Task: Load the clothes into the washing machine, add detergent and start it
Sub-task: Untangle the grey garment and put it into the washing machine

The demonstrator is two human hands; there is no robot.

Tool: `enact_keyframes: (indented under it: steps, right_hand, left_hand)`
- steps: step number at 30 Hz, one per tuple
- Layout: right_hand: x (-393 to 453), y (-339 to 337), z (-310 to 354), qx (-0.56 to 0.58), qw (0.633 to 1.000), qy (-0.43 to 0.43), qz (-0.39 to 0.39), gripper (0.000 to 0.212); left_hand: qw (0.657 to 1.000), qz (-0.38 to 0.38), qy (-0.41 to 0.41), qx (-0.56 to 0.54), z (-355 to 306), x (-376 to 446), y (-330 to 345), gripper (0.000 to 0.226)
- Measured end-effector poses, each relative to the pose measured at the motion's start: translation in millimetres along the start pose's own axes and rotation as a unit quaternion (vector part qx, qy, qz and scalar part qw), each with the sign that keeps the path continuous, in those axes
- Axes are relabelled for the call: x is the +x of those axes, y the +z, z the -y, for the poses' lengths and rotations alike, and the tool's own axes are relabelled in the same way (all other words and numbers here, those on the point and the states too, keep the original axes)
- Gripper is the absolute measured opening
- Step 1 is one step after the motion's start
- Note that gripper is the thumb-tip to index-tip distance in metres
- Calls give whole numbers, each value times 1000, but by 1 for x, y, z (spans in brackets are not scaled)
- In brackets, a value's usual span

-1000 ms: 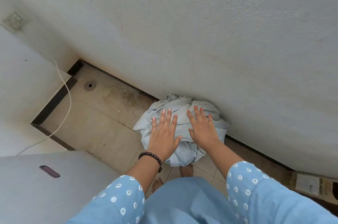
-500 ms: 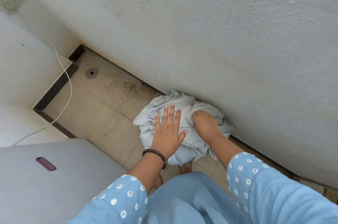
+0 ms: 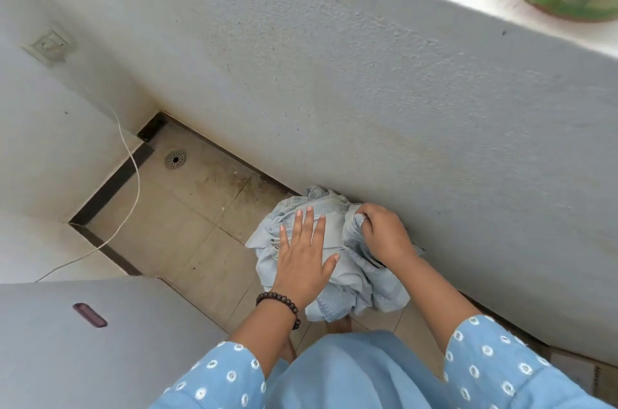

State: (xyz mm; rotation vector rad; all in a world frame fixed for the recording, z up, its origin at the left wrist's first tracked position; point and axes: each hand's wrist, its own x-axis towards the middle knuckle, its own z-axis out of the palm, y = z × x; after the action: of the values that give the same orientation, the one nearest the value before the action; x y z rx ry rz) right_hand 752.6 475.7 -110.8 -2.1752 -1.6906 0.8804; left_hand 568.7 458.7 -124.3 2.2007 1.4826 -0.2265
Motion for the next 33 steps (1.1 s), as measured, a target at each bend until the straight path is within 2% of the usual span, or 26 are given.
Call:
enact_keyframes:
  steps: [6, 12, 15, 19, 20, 23, 25, 26, 28, 31, 33]
  right_hand:
    - [-13, -49, 32, 105, 991, -14, -82, 20]
    - [-35, -100, 87, 188, 971, -77, -130, 13]
    - [-49, -122, 117, 248, 953, -123, -122, 14]
    - [-69, -145, 146, 344, 917, -188, -70, 12]
    - [-73, -149, 152, 367, 906, -201, -60, 11]
    - [-84, -157, 164, 422, 880, -211, -53, 17]
    - [-89, -160, 166, 452, 870, -193, -34, 22]
    - [-89, -160, 165, 452, 871, -190, -18, 27]
    - [-89, -158, 156, 402, 896, -189, 15, 53]
    - [-90, -147, 143, 306, 936, -149, 87, 109]
    - [-90, -126, 140, 218, 956, -153, 123, 134]
  left_hand:
    - [1000, 0, -3, -7, -11, -15, -24, 99]
    - [997, -28, 0, -71, -31, -36, -69, 103]
    - [979, -75, 2, -188, -33, -44, -96, 111]
    - [926, -134, 17, -353, -26, -52, -139, 125]
    - [922, -150, 24, -357, -24, -54, -150, 117]
    - [923, -214, 37, -318, -18, -58, -176, 66]
    - [923, -234, 27, -304, -16, -61, -187, 48]
    - [923, -242, 23, -297, -14, -63, -191, 44]
    - [919, -263, 15, -292, -12, -65, -196, 38]
    - [902, -297, 4, -312, -9, -70, -207, 31]
    - [888, -311, 6, -340, -10, -74, -216, 26]
